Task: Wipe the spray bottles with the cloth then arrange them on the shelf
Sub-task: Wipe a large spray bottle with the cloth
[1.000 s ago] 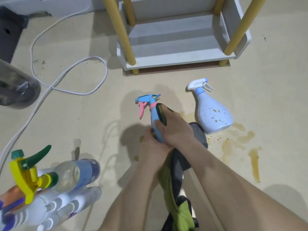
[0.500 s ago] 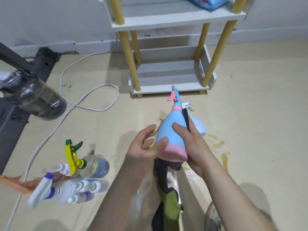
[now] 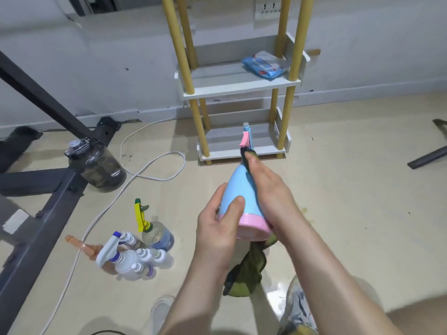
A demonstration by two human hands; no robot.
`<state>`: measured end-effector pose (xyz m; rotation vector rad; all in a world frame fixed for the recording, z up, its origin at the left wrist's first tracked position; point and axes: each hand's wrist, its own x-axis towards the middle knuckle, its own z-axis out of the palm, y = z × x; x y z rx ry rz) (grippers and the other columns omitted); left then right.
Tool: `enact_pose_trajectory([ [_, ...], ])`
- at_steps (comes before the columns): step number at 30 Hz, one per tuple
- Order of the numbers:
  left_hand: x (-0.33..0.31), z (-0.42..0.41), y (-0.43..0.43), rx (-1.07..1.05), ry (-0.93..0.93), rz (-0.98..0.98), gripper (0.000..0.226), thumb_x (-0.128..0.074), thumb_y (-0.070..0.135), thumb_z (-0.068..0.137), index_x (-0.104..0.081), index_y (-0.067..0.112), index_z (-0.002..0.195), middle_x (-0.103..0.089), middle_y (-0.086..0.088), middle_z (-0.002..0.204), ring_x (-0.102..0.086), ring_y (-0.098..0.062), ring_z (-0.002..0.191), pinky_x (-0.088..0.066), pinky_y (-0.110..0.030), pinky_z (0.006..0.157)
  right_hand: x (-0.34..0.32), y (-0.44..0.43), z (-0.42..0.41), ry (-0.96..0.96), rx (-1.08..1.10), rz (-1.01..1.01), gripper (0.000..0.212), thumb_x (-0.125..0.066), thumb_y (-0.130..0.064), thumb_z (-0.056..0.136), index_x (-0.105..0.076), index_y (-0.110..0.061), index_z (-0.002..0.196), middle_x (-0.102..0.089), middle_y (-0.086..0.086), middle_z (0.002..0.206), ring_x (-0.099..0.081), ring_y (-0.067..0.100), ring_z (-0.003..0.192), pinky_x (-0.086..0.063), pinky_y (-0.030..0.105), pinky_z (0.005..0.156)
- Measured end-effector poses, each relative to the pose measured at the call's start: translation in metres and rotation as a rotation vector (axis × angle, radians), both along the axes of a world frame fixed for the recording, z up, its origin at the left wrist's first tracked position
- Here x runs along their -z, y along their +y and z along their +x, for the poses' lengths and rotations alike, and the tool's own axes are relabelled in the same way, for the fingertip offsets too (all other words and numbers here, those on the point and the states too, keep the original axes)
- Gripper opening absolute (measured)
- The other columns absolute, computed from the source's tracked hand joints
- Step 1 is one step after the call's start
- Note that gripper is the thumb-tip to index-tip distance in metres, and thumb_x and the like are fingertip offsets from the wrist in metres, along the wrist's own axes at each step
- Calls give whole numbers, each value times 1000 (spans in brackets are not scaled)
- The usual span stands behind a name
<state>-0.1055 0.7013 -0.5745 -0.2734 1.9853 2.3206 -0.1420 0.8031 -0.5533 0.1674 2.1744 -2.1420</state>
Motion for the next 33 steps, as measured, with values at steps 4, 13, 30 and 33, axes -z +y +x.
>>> enact_pose_trajectory([
  [4,-14,12,8,-136,142,-174,55,-70,37,74,-57,40,127,-68,16,119,-66,-5,104,-52,-22,88,-9,-2,24,76,0,-54,44,-40,-43,102,-36,-52,145,-50,-15,142,-52,5,123,-45,23,103],
  [13,-48,38,-6,161,331,-573,77,-72,31,69,-44,36,141,-45,25,142,-44,7,130,-40,-10,98,-8,15,39,-139,12,-638,66,-83,-27,74,-54,-15,132,-67,19,121,-70,33,100,-59,46,81],
  [30,-37,8,-36,-85,73,-777,45,-73,34,81,-48,4,59,-35,-2,55,-28,-18,59,-24,-31,54,-5,48,25,-13,-342,-208,64,-74,-24,71,-57,-29,132,-70,5,117,-69,26,101,-56,35,76],
  [33,-42,12,-31,-68,1,-643,34,-66,40,74,-60,6,71,-46,2,59,-39,-19,61,-32,-31,59,-5,44,23,86,-237,-153,72,-77,-20,69,-54,-31,136,-69,-3,120,-68,19,106,-58,34,81],
])
